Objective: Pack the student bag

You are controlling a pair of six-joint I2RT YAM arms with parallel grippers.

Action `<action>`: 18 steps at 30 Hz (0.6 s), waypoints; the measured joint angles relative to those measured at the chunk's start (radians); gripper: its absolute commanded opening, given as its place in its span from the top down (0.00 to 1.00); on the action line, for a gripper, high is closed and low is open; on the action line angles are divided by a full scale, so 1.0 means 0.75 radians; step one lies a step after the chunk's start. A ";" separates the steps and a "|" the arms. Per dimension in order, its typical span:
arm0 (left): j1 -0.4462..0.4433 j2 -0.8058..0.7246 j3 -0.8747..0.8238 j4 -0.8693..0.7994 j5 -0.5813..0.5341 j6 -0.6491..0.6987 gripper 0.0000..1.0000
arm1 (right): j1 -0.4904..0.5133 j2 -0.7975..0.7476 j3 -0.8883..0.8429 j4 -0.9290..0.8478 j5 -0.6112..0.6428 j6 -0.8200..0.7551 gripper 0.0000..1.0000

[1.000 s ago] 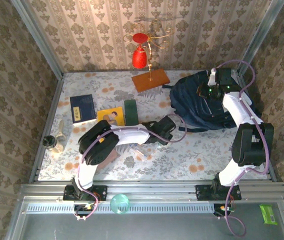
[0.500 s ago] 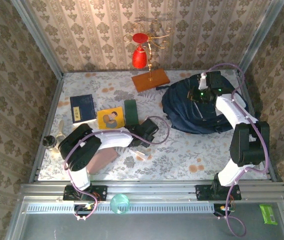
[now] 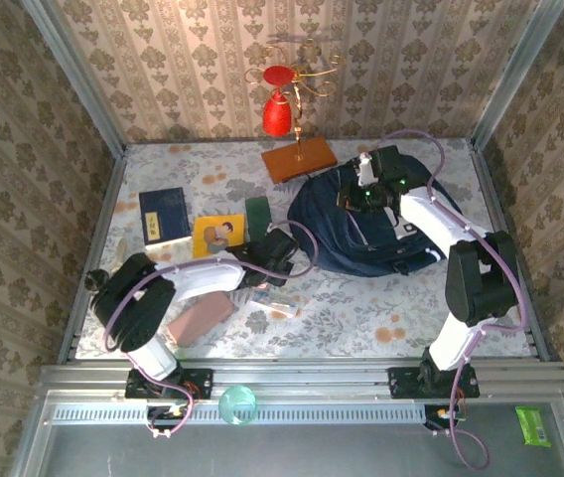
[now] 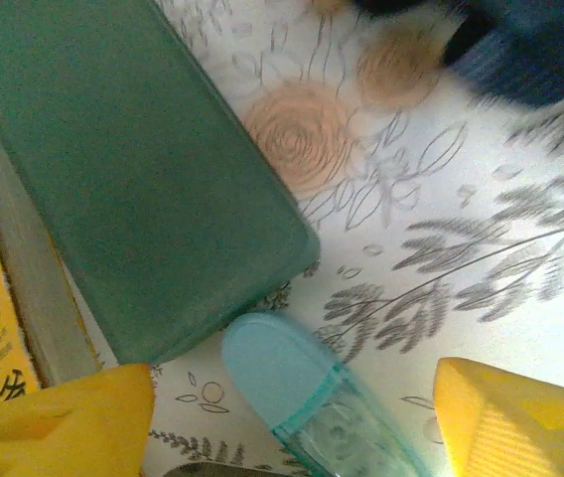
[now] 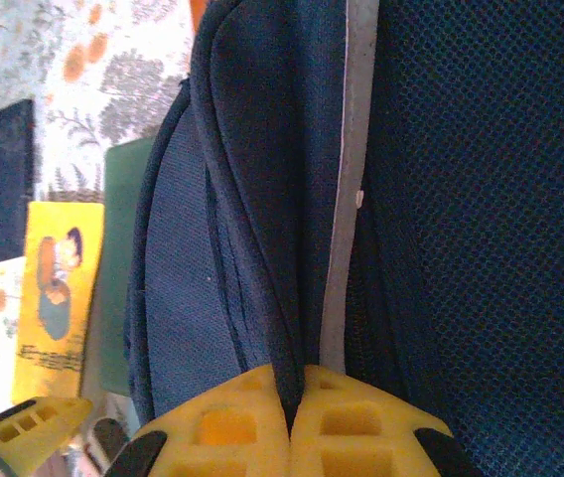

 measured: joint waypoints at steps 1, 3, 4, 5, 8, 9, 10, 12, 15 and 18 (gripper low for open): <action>0.004 -0.029 0.000 0.018 0.032 -0.012 0.18 | 0.000 0.000 0.018 -0.006 -0.004 0.003 1.00; 0.018 -0.077 0.001 0.070 0.115 -0.048 0.15 | -0.008 -0.001 0.045 -0.011 -0.012 0.015 1.00; 0.027 -0.091 0.001 0.096 0.161 -0.068 0.13 | -0.012 -0.001 0.050 -0.011 -0.022 0.025 1.00; 0.039 -0.100 0.003 0.126 0.218 -0.097 0.12 | -0.016 -0.001 0.052 -0.010 -0.035 0.034 1.00; 0.080 -0.103 0.005 0.212 0.369 -0.185 0.08 | -0.025 -0.001 0.052 -0.014 -0.066 0.057 1.00; 0.097 -0.103 0.003 0.245 0.417 -0.220 0.08 | -0.027 -0.001 0.052 -0.013 -0.071 0.064 1.00; 0.112 -0.103 0.001 0.280 0.462 -0.253 0.08 | -0.028 -0.001 0.052 -0.013 -0.077 0.070 1.00; 0.140 -0.102 -0.001 0.343 0.543 -0.314 0.10 | -0.034 -0.001 0.052 -0.013 -0.098 0.091 1.00; 0.166 -0.082 0.002 0.409 0.628 -0.373 0.18 | -0.042 -0.001 0.052 -0.004 -0.130 0.126 1.00; 0.173 -0.022 0.012 0.440 0.682 -0.402 0.22 | -0.045 -0.001 0.052 0.021 -0.156 0.161 1.00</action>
